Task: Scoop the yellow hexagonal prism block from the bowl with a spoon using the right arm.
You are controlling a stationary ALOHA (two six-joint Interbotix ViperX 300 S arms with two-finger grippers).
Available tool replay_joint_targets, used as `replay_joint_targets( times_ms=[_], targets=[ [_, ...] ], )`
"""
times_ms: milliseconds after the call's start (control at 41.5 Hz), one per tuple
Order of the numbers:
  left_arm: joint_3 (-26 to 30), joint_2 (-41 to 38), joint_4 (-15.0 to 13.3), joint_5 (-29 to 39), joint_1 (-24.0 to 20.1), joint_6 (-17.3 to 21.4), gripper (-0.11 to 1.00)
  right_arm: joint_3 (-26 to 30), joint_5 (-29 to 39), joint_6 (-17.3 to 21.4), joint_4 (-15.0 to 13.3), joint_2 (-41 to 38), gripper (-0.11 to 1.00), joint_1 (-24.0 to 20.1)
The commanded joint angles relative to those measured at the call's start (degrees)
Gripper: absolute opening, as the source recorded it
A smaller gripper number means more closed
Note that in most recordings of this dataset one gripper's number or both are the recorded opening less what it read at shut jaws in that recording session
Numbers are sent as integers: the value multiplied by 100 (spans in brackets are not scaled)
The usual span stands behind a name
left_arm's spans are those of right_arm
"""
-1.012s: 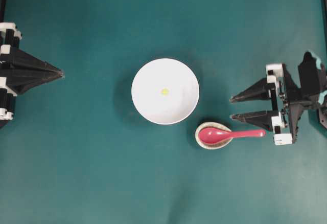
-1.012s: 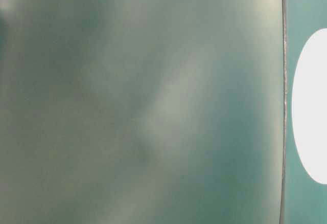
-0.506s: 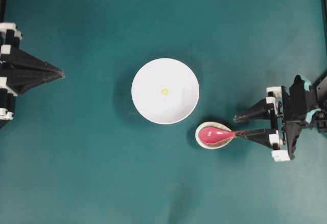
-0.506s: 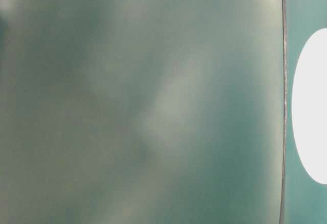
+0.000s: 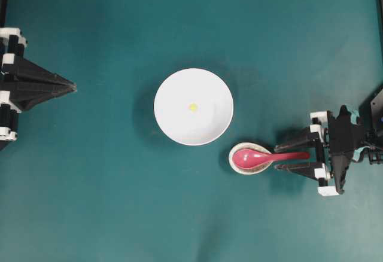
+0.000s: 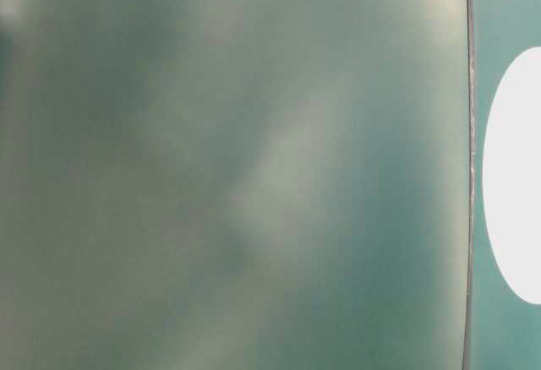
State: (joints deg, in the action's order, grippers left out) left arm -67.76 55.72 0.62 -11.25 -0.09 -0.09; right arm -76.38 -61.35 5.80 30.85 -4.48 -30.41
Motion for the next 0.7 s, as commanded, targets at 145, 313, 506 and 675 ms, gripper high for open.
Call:
replay_joint_targets(
  times_ms=[145,313,506,675],
  targets=[
    [149,-53,18,-26,0,-9,2,-53,-299,0,114,-141,51,-26],
    [149,-53,18,-35,0,-9,2,-18,-343,0,114,-290,45,-26],
    [149,-53,18,-26,0,-9,2,-18,-343,0,105,-369,39,-26],
    [149,-53,18,-9,0,-9,2,-18,-360,0,88,-360,39,-26]
  ],
)
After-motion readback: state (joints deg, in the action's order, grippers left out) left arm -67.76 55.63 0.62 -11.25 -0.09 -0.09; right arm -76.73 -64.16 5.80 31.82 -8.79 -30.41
